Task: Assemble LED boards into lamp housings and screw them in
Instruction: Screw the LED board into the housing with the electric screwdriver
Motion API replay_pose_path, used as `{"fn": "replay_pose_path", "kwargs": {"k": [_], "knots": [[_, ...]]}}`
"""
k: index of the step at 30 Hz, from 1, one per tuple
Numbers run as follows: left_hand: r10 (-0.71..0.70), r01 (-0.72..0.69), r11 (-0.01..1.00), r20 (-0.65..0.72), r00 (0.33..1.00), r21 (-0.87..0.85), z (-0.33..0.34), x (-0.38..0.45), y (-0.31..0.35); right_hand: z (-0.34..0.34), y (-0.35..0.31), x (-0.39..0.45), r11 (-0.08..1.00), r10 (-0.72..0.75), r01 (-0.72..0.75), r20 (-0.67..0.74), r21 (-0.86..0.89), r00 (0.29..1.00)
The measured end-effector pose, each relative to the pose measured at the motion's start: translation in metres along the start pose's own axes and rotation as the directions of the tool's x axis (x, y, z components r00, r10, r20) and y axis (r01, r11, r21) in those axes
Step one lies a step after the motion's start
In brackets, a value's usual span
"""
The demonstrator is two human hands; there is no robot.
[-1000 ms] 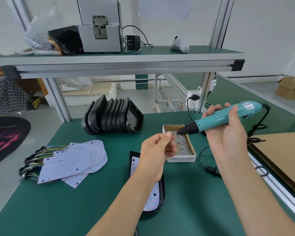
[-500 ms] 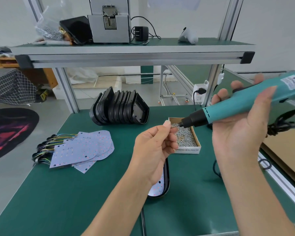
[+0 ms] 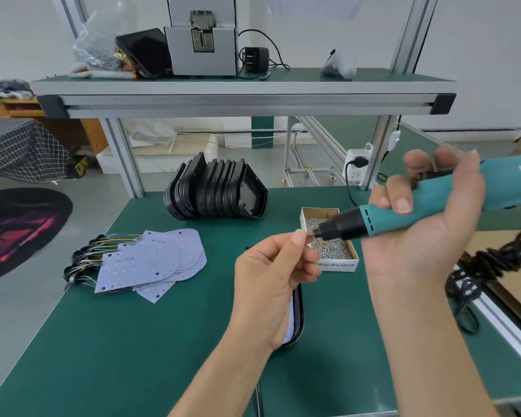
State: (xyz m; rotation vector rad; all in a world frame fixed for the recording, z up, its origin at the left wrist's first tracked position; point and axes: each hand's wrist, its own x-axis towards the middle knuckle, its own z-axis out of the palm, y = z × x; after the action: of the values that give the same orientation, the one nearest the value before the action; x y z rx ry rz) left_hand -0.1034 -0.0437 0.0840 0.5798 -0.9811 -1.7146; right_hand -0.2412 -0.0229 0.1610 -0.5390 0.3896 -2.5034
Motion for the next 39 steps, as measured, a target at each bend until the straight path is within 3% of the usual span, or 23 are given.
{"fn": "replay_pose_path", "kwargs": {"k": [3,6,9,14,24,33,37,39], "knots": [[-0.039,0.039,0.999,0.019,0.999,-0.033,-0.003,0.0,-0.002,-0.009,0.006,-0.013,0.996,0.086,-0.081,0.104,-0.044,0.991],[-0.044,0.038,0.995,0.06,0.997,0.095,-0.014,0.003,0.002,-0.019,0.008,-0.008,0.989,0.145,-0.144,0.054,-0.024,0.988],[-0.08,0.052,0.975,0.122,0.989,0.218,-0.023,0.003,0.006,-0.02,0.008,-0.011,0.99,0.138,-0.135,0.079,-0.045,0.987],[-0.126,0.075,0.955,0.165,0.978,0.286,-0.03,0.003,0.011,-0.019,0.008,-0.012,0.988,0.14,-0.13,0.128,-0.082,0.982],[0.109,-0.126,0.966,0.085,0.99,0.225,-0.018,-0.002,0.003,-0.02,0.007,-0.012,0.987,0.16,-0.161,0.053,0.02,0.986],[0.113,-0.131,0.979,0.122,0.986,0.158,-0.014,-0.004,0.0,-0.025,0.009,-0.008,0.977,0.195,-0.193,-0.022,0.097,0.98],[0.081,-0.126,0.947,0.157,0.984,0.296,-0.028,-0.007,-0.011,-0.029,0.011,-0.004,0.978,0.185,-0.184,-0.002,0.1,0.983],[0.135,-0.147,0.872,0.06,0.989,0.467,-0.044,-0.013,-0.014,-0.034,0.014,-0.001,0.983,0.171,-0.171,0.004,0.07,0.985]]}}
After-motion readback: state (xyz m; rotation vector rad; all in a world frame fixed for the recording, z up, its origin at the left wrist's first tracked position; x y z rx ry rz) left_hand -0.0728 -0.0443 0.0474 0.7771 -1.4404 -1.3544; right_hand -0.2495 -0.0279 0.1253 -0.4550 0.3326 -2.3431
